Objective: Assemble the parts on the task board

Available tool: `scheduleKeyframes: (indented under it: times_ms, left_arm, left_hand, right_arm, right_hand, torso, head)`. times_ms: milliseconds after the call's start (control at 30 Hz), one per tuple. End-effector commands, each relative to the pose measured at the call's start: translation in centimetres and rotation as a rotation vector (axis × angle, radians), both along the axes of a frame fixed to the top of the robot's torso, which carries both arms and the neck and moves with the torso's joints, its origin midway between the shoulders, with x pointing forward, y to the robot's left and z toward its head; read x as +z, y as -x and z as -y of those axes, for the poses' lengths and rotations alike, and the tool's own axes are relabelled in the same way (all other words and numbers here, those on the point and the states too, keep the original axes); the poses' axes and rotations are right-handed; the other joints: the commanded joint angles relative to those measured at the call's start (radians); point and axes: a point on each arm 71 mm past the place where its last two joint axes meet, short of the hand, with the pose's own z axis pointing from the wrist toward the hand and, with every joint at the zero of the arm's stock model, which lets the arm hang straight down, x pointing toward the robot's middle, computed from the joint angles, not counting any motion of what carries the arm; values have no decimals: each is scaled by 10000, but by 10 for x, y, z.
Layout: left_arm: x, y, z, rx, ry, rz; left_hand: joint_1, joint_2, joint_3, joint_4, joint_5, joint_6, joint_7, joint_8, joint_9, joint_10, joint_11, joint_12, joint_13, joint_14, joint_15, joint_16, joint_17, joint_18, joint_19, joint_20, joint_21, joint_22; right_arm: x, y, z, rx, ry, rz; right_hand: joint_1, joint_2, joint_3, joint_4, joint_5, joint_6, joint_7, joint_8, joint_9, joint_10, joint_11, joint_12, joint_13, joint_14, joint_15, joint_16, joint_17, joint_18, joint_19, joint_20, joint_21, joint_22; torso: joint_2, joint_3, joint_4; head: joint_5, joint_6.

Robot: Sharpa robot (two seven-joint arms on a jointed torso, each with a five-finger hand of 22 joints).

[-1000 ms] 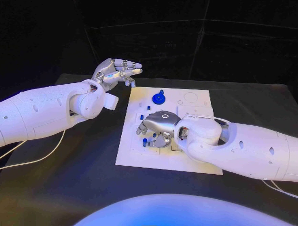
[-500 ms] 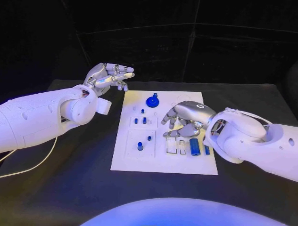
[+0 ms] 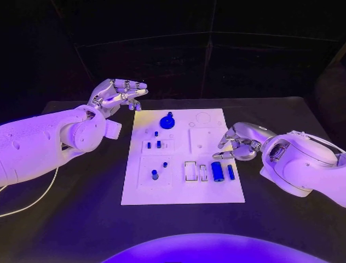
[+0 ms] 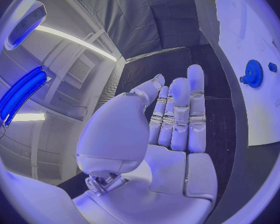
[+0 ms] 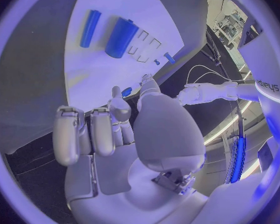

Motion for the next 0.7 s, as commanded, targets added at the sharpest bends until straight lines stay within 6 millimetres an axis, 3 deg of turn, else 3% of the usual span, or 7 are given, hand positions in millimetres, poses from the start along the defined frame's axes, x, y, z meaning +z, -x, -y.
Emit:
scheduleKeyframes:
  times_ms: [33,233,500,700]
  left_arm:
    - [1,0,2,-129,74,14]
    - [1,0,2,-141,72,5]
    - [1,0,1,-118,59,-1]
    - [1,0,1,-121,59,-4]
  left_hand:
    - [-13,93,-44,8,45,-88,16,44,-4,-97,4,25,-5,-69,26,-31,-14,60,-40,27,-68,-16]
    - [-16,94,-46,10,45,-88,16,45,-4,-97,5,27,-5,-69,26,-31,-14,60,-39,27,-69,-17]
    - [-24,98,-52,18,44,-89,16,50,-3,-99,6,32,-4,-70,28,-30,-16,59,-39,28,-73,-20]
    - [-24,98,-52,18,44,-89,16,50,-3,-99,6,32,-4,-70,28,-30,-16,59,-39,28,-73,-20]
  right_arm:
    - [-5,3,5,-683,524,-374]
    - [-15,9,1,-477,946,-628]
    - [-23,11,-5,-246,1186,-877]
    - [-32,14,-9,-49,1381,-1193]
  right_hand:
    - [-68,140,-110,21,75,91,-76,131,59,208,-26,620,774,515,-45,124,238,-91,117,-17,87,1177]
    - [-190,320,-234,23,50,216,-137,329,202,447,-73,1279,1614,625,-76,476,943,-178,355,-43,290,1535]
    - [-432,386,-358,41,105,195,-141,388,285,439,-72,1362,1785,628,-74,530,1042,-188,378,-44,317,1582]
    - [-589,422,-412,47,176,228,-155,440,340,474,-84,1448,1923,632,-78,561,1107,-195,396,-45,335,1615]
  torso:
    - [-16,-14,5]
    - [6,-10,28]
    - [4,-22,3]
    - [5,-17,18]
  head:
    - [-73,-6]
    - [-71,16]
    - [-35,6]
    - [-42,-18]
